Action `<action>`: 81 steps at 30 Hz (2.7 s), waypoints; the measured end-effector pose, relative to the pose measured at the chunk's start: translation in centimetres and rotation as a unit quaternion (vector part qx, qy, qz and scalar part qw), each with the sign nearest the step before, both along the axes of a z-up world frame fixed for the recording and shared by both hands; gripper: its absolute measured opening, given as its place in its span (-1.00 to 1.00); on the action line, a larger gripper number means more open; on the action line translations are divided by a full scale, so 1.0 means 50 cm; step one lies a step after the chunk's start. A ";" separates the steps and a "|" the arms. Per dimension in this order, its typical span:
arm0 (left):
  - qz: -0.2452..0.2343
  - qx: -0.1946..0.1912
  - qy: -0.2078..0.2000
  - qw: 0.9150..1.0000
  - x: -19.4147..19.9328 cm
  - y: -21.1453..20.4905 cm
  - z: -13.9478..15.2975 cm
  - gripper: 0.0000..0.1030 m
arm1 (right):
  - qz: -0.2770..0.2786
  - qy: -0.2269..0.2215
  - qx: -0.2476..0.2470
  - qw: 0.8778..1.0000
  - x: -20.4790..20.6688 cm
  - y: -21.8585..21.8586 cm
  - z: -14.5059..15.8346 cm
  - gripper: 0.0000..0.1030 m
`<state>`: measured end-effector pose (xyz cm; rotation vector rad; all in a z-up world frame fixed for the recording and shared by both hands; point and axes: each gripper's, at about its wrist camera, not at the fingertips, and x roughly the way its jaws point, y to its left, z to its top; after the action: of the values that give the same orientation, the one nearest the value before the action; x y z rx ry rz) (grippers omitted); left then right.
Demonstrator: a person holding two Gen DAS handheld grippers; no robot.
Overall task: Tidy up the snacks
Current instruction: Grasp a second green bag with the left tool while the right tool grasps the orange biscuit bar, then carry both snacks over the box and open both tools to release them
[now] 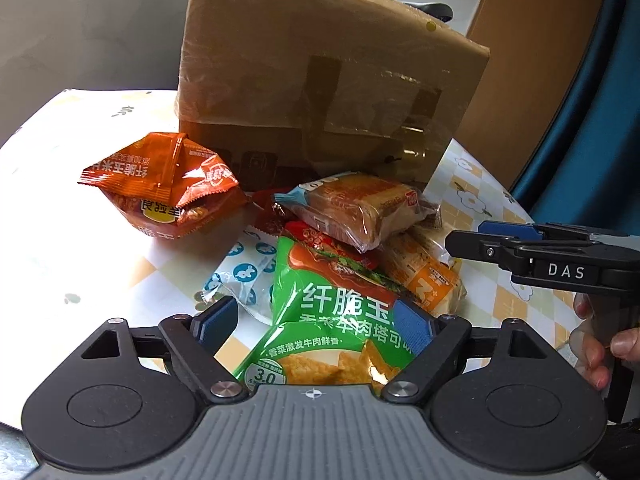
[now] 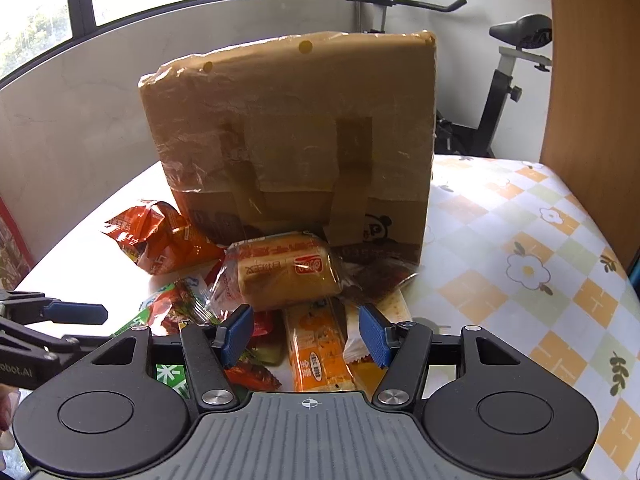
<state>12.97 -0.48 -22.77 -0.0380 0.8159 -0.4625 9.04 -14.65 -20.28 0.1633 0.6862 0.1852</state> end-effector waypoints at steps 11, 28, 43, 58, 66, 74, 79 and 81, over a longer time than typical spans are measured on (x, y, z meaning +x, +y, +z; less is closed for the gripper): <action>-0.022 -0.022 0.035 0.999 0.006 -0.024 -0.049 0.92 | -0.008 0.015 0.012 1.000 0.005 -0.009 -0.021 0.05; -0.004 -0.064 -0.030 0.997 -0.041 -0.001 -0.021 0.20 | -0.013 0.022 0.025 0.999 0.005 -0.018 -0.033 -0.04; 0.061 -0.087 -0.122 0.987 -0.079 0.045 0.033 0.20 | 0.039 0.026 -0.037 0.998 0.062 0.025 -0.059 -0.28; 0.096 -0.074 -0.125 0.985 -0.075 0.054 0.030 0.20 | 0.054 0.049 -0.040 0.997 0.086 0.052 -0.120 -0.29; 0.095 -0.070 -0.126 0.985 -0.075 0.047 0.030 0.20 | 0.048 0.053 -0.021 0.997 0.056 0.031 -0.110 -0.32; 0.101 -0.072 -0.124 0.984 -0.077 0.049 0.032 0.20 | 0.048 0.074 -0.027 0.996 0.031 0.020 -0.104 -0.33; 0.103 -0.076 -0.130 0.983 -0.086 0.053 0.037 0.20 | 0.043 0.087 -0.017 0.995 0.012 0.009 -0.099 -0.34; 0.104 -0.079 -0.133 0.982 -0.090 0.058 0.039 0.20 | 0.036 0.086 -0.006 0.996 0.002 0.000 -0.093 -0.34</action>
<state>8.45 2.44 -20.84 -0.2018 0.5040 -0.3251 9.14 -14.67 -24.95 0.1443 0.8651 0.2378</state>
